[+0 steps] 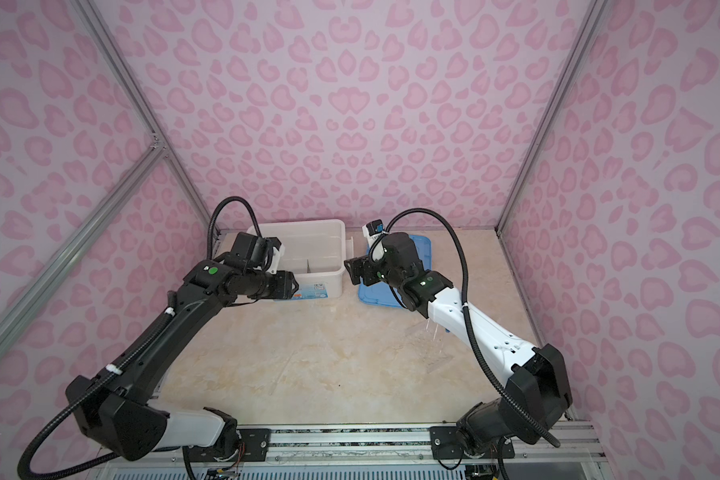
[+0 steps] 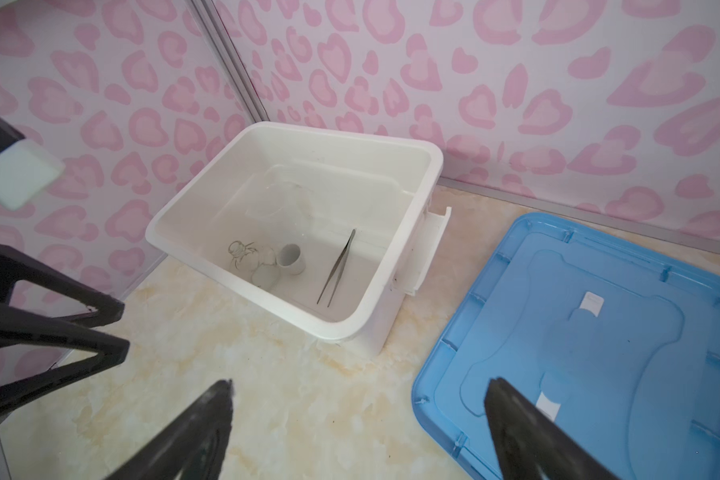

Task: Organize the chemistry lab equipment
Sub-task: 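Move the left gripper back down to another clear glass rod on the table, then close the left gripper on the second glass rod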

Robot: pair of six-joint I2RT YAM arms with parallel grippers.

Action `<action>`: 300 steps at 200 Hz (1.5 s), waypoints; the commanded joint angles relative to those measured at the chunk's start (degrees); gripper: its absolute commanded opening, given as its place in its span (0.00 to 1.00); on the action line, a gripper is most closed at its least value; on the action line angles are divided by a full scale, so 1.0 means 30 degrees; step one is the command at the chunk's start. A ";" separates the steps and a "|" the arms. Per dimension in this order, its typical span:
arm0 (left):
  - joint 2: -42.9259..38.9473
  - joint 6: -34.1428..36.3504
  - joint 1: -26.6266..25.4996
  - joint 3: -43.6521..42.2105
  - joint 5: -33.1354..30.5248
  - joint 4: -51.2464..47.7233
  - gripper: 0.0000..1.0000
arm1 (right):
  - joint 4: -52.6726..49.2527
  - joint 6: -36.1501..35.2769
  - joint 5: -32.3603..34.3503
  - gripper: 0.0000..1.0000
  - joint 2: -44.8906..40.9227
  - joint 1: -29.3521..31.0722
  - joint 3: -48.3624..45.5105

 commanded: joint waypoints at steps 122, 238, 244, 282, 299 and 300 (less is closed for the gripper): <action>-0.3391 -0.6500 -0.3066 -1.1101 -0.0997 -0.0891 0.46 | 0.1246 -0.1362 -0.1498 0.99 0.0097 0.2364 -0.0772; -0.2108 -0.9957 -0.4725 -1.4560 -0.2143 0.2083 0.30 | 0.0856 -0.1502 -0.0644 0.99 0.0815 0.2540 -0.0426; -0.2048 -0.9949 -0.4738 -1.4543 -0.2188 0.2093 0.30 | 0.0857 -0.1528 -0.0610 0.99 0.0846 0.2540 -0.0438; -0.1451 -0.9616 -0.4767 -1.4216 -0.2526 0.1948 0.18 | 0.0866 -0.1571 -0.0469 0.99 0.0834 0.2533 -0.0529; -0.1297 -0.9529 -0.4854 -1.4109 -0.2546 0.1891 0.17 | 0.0846 -0.1599 -0.0345 0.99 0.0841 0.2540 -0.0537; -0.1290 -0.9535 -0.4869 -1.4108 -0.2550 0.1890 0.17 | 0.0856 -0.1596 -0.0355 0.99 0.0836 0.2540 -0.0533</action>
